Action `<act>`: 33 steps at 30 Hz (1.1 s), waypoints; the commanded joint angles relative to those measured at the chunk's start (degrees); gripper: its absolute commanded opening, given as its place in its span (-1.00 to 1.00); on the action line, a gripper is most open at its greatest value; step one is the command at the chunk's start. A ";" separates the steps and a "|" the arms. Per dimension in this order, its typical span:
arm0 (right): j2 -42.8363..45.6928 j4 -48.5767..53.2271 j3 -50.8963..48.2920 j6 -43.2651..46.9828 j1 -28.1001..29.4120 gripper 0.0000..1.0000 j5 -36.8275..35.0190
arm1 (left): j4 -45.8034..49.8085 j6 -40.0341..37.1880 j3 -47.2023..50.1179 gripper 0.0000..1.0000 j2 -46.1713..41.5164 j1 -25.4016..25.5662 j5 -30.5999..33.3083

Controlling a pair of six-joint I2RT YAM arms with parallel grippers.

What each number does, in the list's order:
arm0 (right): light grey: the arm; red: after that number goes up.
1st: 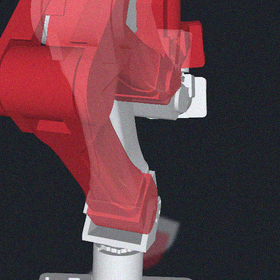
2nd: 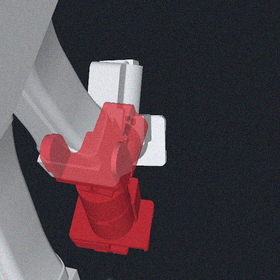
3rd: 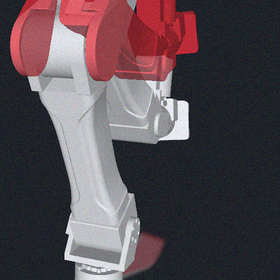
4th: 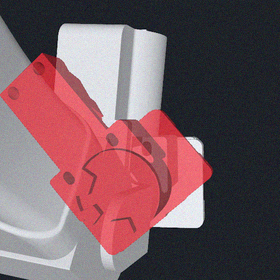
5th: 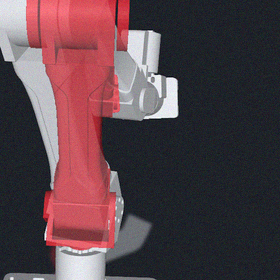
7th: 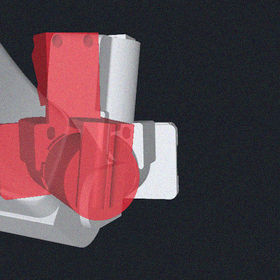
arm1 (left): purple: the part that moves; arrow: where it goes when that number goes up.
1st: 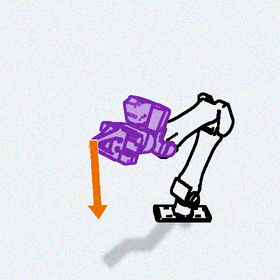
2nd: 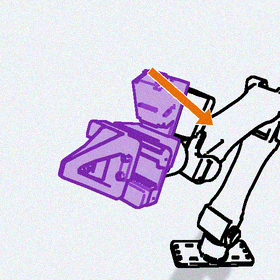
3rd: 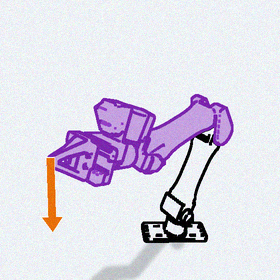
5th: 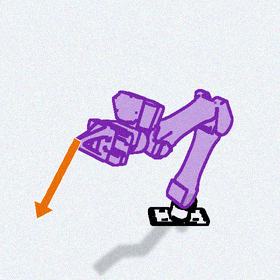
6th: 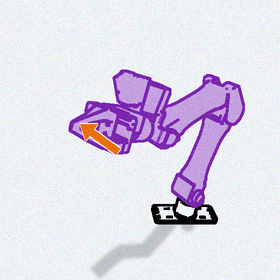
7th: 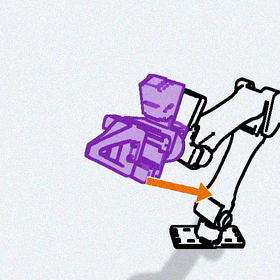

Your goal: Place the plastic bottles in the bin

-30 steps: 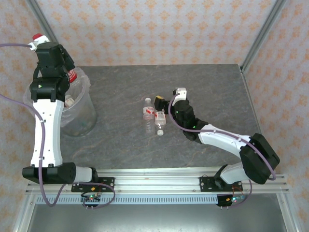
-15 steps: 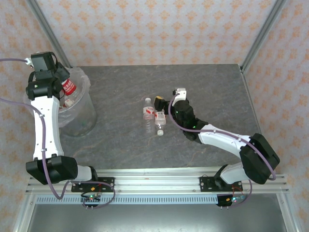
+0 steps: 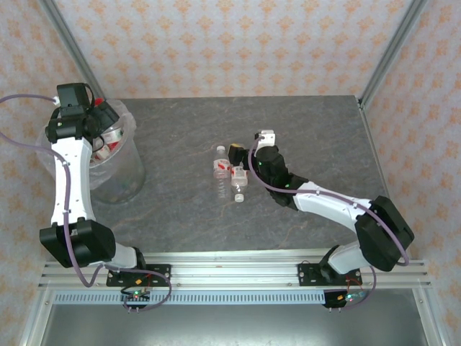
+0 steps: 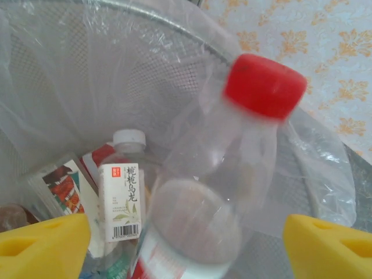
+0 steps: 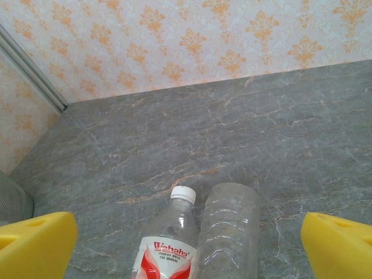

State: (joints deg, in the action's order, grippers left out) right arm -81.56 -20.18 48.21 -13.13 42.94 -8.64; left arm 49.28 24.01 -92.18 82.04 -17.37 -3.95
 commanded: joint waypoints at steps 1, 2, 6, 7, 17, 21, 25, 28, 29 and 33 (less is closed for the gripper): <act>-0.45 2.96 2.16 -1.18 -0.39 0.98 -1.46 | 1.33 -0.19 -3.18 0.80 -0.98 -0.22 -3.63; -0.46 2.89 2.03 -1.23 -0.38 0.98 -1.54 | 0.58 -0.27 -3.03 0.83 -1.42 -0.24 -5.36; -0.43 2.57 1.41 -1.45 -0.40 0.98 -2.71 | -1.07 -0.50 -2.39 0.92 -3.31 -0.21 -9.07; -0.32 2.45 1.24 -1.24 -0.40 0.98 -2.91 | -1.11 -0.65 -2.30 0.93 -3.77 -0.21 -9.45; -1.47 2.27 1.50 -1.48 -0.39 0.98 -4.64 | -5.73 -1.44 0.33 1.00 -7.84 -0.24 -18.76; -1.78 4.55 1.42 -3.37 -0.70 0.98 -4.85 | -10.57 0.20 3.37 1.00 -10.50 0.28 -23.30; -2.46 12.68 2.36 -6.54 -2.26 0.98 -1.35 | -12.13 -0.34 4.20 1.00 -12.46 2.69 -24.27; -2.73 18.73 2.86 -8.52 -2.98 0.99 -0.83 | -13.51 -0.39 4.98 1.00 -13.80 4.97 -24.43; -2.81 19.93 2.95 -8.94 -3.14 0.99 -0.22 | -14.07 -0.37 5.35 1.00 -14.12 5.58 -24.65; -3.71 22.59 2.95 -8.62 -3.30 0.98 7.70 | -16.30 -0.26 6.53 1.00 -14.63 9.01 -26.35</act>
State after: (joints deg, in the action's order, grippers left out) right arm -84.18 -2.68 49.52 -20.27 39.70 -6.61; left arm 36.86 24.01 -86.61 68.31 -9.82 -27.88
